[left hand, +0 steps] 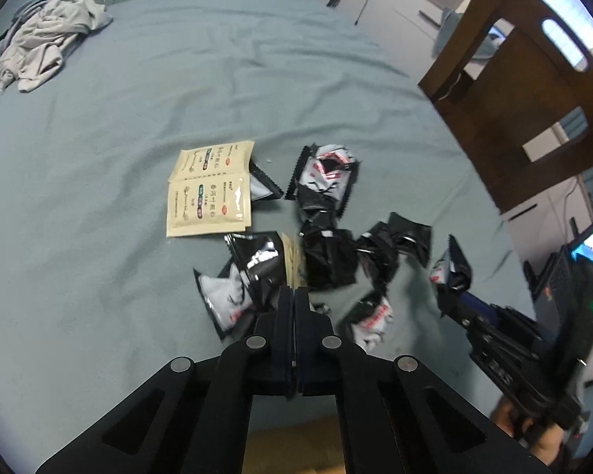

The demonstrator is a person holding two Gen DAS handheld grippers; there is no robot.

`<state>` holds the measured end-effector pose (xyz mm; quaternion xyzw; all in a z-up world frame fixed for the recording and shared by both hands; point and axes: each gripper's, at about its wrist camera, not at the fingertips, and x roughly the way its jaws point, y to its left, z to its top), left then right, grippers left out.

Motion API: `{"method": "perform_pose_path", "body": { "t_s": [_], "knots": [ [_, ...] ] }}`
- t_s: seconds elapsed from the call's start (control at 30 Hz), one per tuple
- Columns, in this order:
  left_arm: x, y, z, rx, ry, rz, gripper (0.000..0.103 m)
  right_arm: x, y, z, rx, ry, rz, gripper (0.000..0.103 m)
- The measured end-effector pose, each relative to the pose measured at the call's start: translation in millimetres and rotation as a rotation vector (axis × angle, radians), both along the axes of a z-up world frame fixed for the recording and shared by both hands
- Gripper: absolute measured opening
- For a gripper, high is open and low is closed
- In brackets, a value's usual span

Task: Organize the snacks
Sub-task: 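Reach the right gripper into the snack pile and grasp a black packet, then carry the black packet into the box with the right gripper and release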

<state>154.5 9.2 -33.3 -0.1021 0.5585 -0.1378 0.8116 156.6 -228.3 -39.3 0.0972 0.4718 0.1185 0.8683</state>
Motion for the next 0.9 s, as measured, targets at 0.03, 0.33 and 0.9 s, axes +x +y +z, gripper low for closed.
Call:
{"method": "perform_pose_path", "body": {
  "t_s": [0.03, 0.33, 0.9],
  "knots": [
    [-6.1, 1.7, 6.5, -0.005, -0.012, 0.004, 0.000, -6.1, -4.6, 2.4, 0.015, -0.001, -0.010, 0.019],
    [-86.8, 8.6, 58.3, 0.051, -0.133, -0.071, 0.000, -89.5, -28.7, 38.2, 0.135, -0.133, 0.016, 0.019],
    [-147.2, -11.0, 24.9, 0.243, -0.136, -0.111, 0.000, -145.2, -6.5, 45.6, 0.101, -0.143, 0.118, 0.019]
  ]
}}
